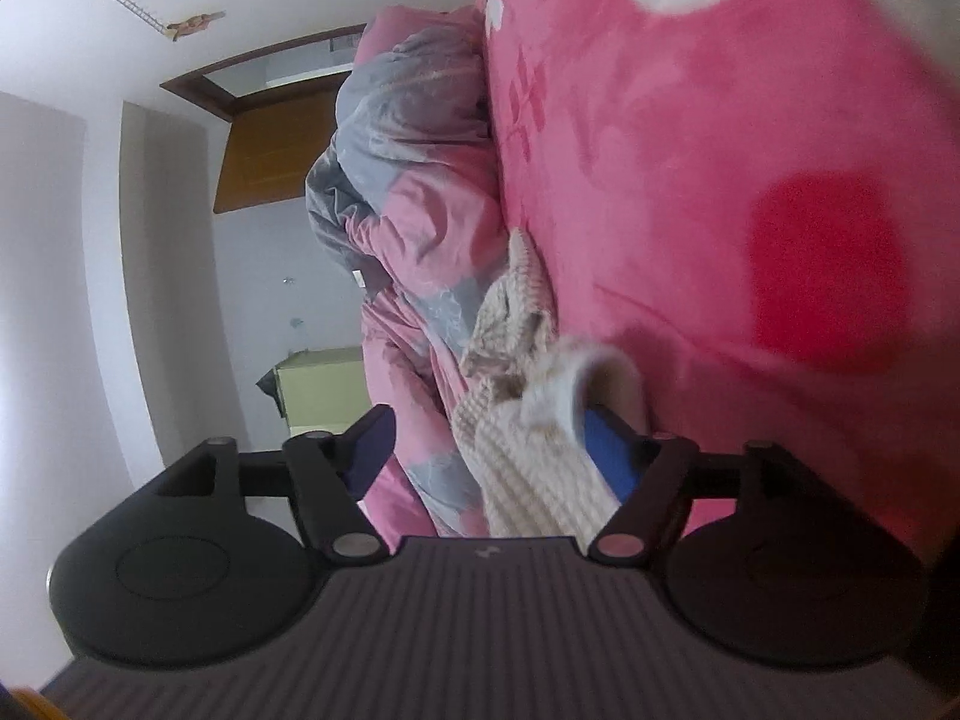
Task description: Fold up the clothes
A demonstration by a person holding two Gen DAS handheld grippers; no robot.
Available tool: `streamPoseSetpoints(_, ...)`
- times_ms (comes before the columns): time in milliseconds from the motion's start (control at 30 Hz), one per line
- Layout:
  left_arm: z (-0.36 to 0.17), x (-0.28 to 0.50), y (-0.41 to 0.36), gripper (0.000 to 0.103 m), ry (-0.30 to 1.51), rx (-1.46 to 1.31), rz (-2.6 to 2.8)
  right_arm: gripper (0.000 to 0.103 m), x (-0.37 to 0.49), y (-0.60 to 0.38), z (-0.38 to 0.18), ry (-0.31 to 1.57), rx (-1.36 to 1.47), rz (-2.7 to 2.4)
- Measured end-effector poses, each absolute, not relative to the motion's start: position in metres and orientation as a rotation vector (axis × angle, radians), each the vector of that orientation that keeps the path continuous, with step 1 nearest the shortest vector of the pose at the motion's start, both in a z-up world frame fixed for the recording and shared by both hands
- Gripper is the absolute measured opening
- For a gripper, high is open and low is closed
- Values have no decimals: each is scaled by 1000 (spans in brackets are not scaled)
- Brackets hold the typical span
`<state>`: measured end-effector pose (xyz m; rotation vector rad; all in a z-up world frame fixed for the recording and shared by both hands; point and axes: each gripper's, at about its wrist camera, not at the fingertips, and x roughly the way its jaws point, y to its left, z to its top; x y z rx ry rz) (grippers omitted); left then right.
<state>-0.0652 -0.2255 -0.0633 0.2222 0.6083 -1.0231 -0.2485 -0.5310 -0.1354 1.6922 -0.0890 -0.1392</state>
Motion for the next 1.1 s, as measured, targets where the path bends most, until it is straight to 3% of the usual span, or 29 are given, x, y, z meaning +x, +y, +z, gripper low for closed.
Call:
streamPoseSetpoints(267,-60,-60,-214,34,628,154,-1040,73,-265,-483,-120,20,1605,-102)
streamPoseSetpoints(600,-53,-65,-198,34,617,130,-1077,69,-229,-436,-80,195,1357,-96)
streamPoseSetpoints(767,-42,-84,-205,45,479,252,-1145,64,-225,-439,-85,175,1391,-96)
streamPoseSetpoints(1100,-54,-103,-264,42,395,578,-1135,59,-231,-473,-96,90,1416,-170)
